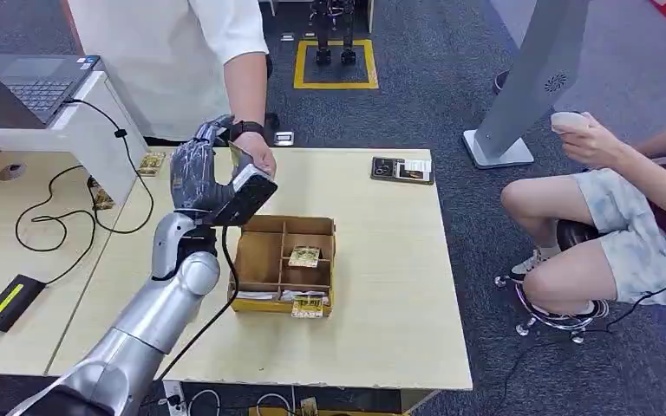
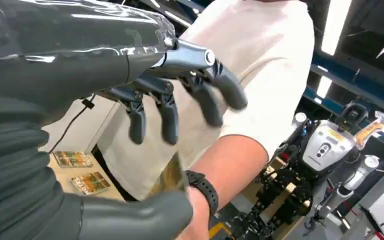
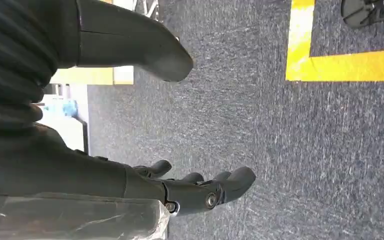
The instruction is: Pass the card to the sensor for recognition and then transmit it.
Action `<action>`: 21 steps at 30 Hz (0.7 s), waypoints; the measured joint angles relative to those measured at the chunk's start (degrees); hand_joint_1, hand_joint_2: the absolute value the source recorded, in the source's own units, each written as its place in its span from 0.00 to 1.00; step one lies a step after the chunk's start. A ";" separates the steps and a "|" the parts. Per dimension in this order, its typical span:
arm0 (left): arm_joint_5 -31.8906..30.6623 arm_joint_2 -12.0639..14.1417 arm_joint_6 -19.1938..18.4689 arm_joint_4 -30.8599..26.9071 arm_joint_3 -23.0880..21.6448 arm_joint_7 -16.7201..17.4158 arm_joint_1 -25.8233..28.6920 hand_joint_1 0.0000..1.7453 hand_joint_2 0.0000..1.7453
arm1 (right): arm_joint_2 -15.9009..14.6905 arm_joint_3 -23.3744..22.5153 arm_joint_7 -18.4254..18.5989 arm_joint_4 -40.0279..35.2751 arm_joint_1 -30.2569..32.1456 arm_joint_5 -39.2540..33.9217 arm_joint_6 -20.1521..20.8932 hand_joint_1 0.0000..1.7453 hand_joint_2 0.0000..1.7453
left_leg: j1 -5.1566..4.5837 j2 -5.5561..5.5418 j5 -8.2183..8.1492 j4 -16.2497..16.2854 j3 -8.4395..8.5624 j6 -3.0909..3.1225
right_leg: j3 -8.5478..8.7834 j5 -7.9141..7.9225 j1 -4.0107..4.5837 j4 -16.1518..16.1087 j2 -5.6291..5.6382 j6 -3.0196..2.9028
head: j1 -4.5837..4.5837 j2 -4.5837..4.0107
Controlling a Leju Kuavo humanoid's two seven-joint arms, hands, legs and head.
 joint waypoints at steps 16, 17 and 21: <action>1.27 0.20 0.68 0.37 0.31 -0.98 0.04 0.00 1.00 | -0.35 1.77 0.52 0.39 0.04 -0.02 -0.04 0.00 1.00 | 0.00 0.00 0.00 0.00 -0.02 0.00 | 0.00 0.00 0.00 0.00 0.00 0.00 | 0.00 0.00; 1.29 0.20 0.72 0.37 0.35 -0.98 0.04 0.00 1.00 | -0.35 1.84 0.52 0.42 0.05 -0.02 -0.04 0.00 1.00 | 0.00 -0.01 0.00 0.00 -0.02 0.00 | 0.00 0.00 0.00 0.00 -0.01 0.00 | 0.02 0.00; 1.71 0.33 1.20 0.37 0.46 -1.36 0.19 0.00 1.00 | -0.37 2.03 0.48 0.48 0.05 -0.02 -0.04 0.00 1.00 | 0.00 -0.01 0.00 0.00 -0.04 0.00 | 0.00 0.00 0.00 0.00 -0.01 0.00 | 0.00 0.00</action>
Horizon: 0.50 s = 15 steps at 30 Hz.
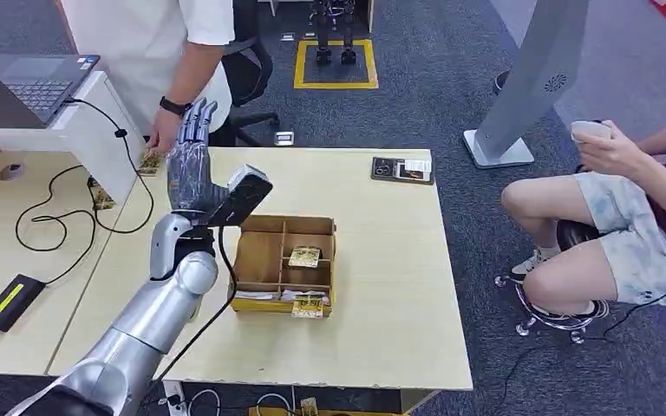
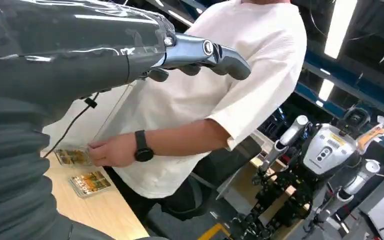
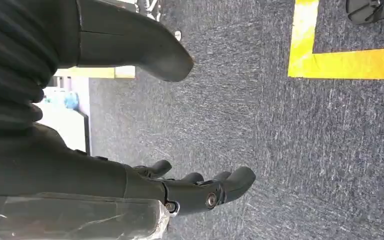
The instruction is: Pass the card to the sensor for recognition and then transmit it.
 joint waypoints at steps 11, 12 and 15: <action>9.50 1.81 0.13 1.11 3.08 -5.88 -0.48 0.00 1.00 | -0.81 1.07 0.24 0.39 -3.50 -0.72 0.79 0.00 1.00 | 0.00 0.02 0.04 0.01 0.01 0.04 | -0.02 0.05 0.00 0.00 0.05 0.03 | 0.00 0.00; 9.79 1.90 0.13 1.42 3.26 -6.07 -0.75 0.00 1.00 | -0.87 1.29 0.50 0.42 -4.06 -0.72 0.90 0.00 1.00 | 0.00 0.01 0.06 0.02 0.01 0.05 | -0.02 0.05 0.00 0.00 0.03 0.03 | 0.00 0.00; 10.27 2.21 0.20 2.19 3.65 -6.58 -1.28 0.00 1.00 | -0.98 1.79 0.68 0.55 -5.26 -0.81 0.90 0.00 1.00 | 0.00 -0.01 0.08 0.03 0.00 0.08 | 0.00 0.05 0.00 0.00 -0.01 0.03 | 0.00 0.00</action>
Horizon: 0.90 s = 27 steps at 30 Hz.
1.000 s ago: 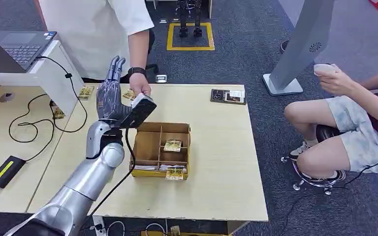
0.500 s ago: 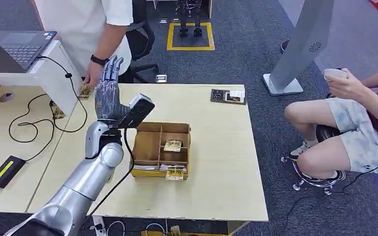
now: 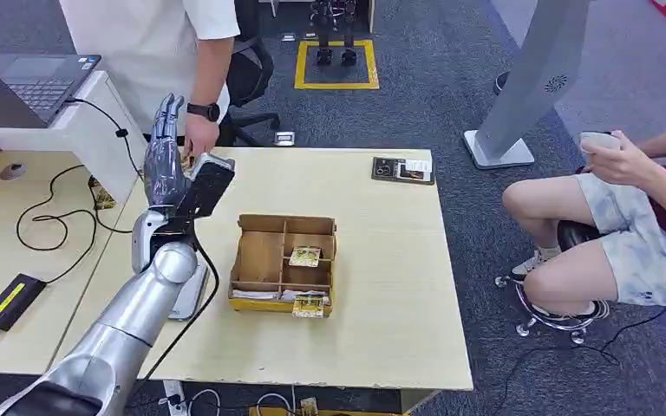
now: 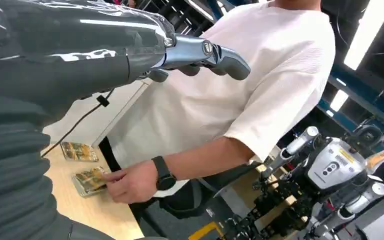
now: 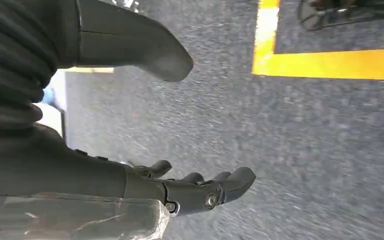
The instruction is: Pass the card to the sensor for recognition and then transmit it.
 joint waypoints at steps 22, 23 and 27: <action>0.06 2.97 1.03 -0.92 0.17 1.47 3.11 0.00 1.00 | -0.04 1.77 -2.56 0.48 0.40 -6.71 1.70 0.00 1.00 | 0.00 -0.08 -0.01 0.00 -0.04 0.00 | -0.02 -0.03 0.00 -0.02 -0.08 0.01 | 0.00 0.00; -0.88 2.97 1.03 -2.21 0.20 2.10 4.15 0.00 1.00 | -0.04 1.77 -3.06 0.48 1.40 -7.19 1.60 0.00 1.00 | 0.00 -0.14 -0.02 -0.01 -0.11 0.00 | -0.02 -0.05 0.00 -0.02 -0.13 0.02 | 0.00 0.00; -1.99 2.97 1.05 -6.30 0.17 2.73 6.50 0.00 1.00 | -0.04 1.68 -3.37 0.48 4.11 -7.56 1.42 0.00 1.00 | 0.00 -0.06 -0.03 -0.01 -0.21 0.00 | -0.11 -0.05 0.00 -0.03 -0.08 0.03 | 0.02 0.00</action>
